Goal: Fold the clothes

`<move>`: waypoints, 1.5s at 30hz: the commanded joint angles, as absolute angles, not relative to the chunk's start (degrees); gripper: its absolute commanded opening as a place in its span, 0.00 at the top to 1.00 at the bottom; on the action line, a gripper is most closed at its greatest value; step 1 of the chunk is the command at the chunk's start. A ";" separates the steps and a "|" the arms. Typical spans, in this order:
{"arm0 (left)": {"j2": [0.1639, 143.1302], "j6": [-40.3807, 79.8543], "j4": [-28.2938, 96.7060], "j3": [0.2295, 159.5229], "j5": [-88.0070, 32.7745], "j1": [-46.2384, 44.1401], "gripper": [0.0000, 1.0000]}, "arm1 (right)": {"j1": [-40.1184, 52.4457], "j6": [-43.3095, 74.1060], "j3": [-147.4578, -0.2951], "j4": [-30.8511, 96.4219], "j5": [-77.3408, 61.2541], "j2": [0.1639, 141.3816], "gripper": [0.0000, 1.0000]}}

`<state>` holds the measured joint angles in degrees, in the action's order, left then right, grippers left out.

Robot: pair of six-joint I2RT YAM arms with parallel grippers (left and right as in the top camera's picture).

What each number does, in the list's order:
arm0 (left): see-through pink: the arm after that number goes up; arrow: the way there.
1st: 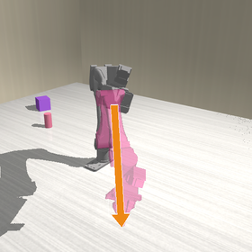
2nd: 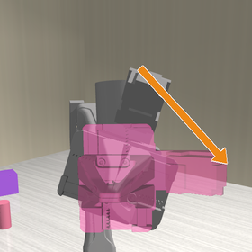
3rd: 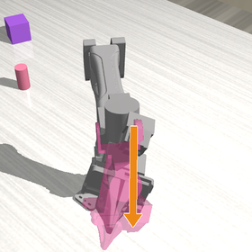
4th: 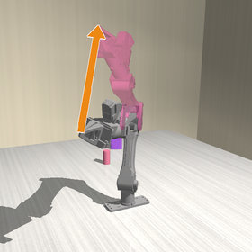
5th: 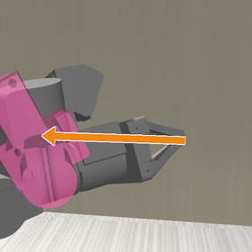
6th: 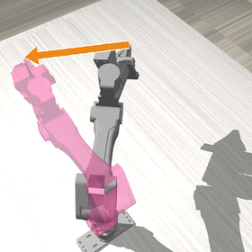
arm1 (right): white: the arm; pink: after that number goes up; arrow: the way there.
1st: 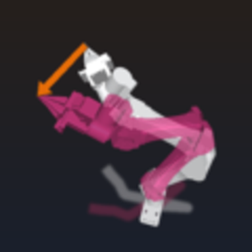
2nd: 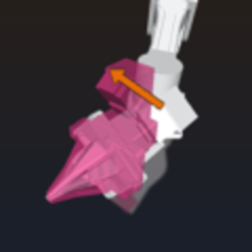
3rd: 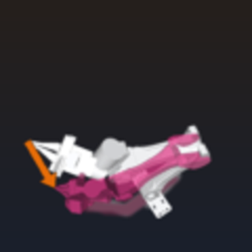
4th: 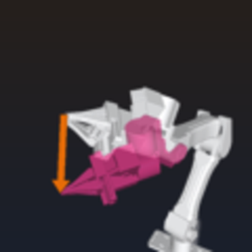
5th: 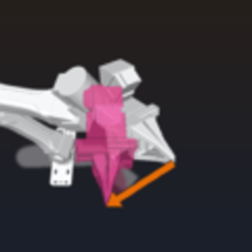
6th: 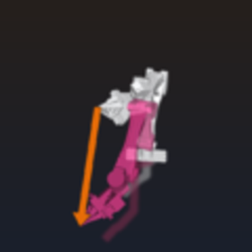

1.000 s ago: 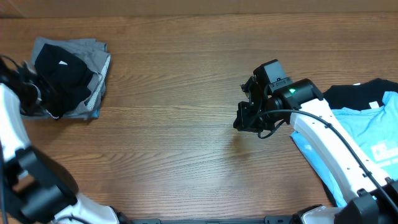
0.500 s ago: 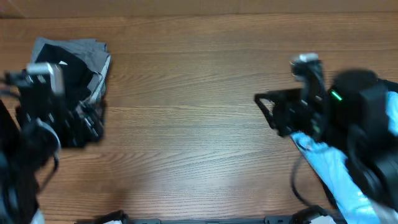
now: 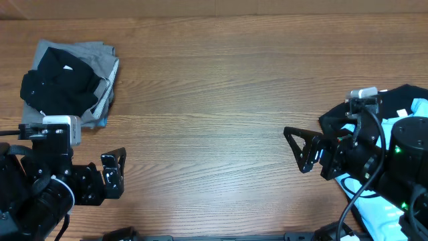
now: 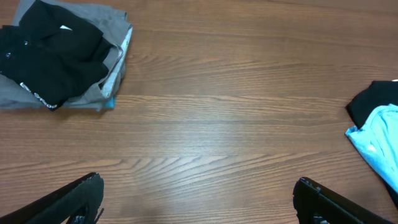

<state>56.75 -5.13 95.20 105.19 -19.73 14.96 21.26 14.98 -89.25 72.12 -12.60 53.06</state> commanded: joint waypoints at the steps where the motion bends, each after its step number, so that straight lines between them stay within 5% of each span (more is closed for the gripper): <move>1: 56.73 -6.02 95.37 105.03 -19.00 14.57 0.00 | 21.23 14.96 -89.73 73.45 -11.81 52.95 0.00; 14: 56.73 -6.02 95.37 105.03 -18.98 14.57 0.00 | 21.23 14.92 -89.67 75.61 -11.70 53.06 0.00; 19: 56.73 -6.02 95.37 105.03 -18.98 14.57 0.00 | 17.98 14.66 -86.46 65.87 -1.83 50.28 0.00; 30: 56.73 -6.02 95.37 105.03 -19.00 14.57 0.00 | 6.96 8.54 -47.72 31.20 -9.80 28.73 0.00; 45: 56.73 -6.02 95.37 105.03 -19.00 14.57 0.00 | 0.23 10.81 -14.57 22.61 -9.28 3.09 0.00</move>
<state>56.75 -5.13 95.24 105.10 -19.22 14.96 2.24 9.26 -18.11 23.97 -9.19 6.07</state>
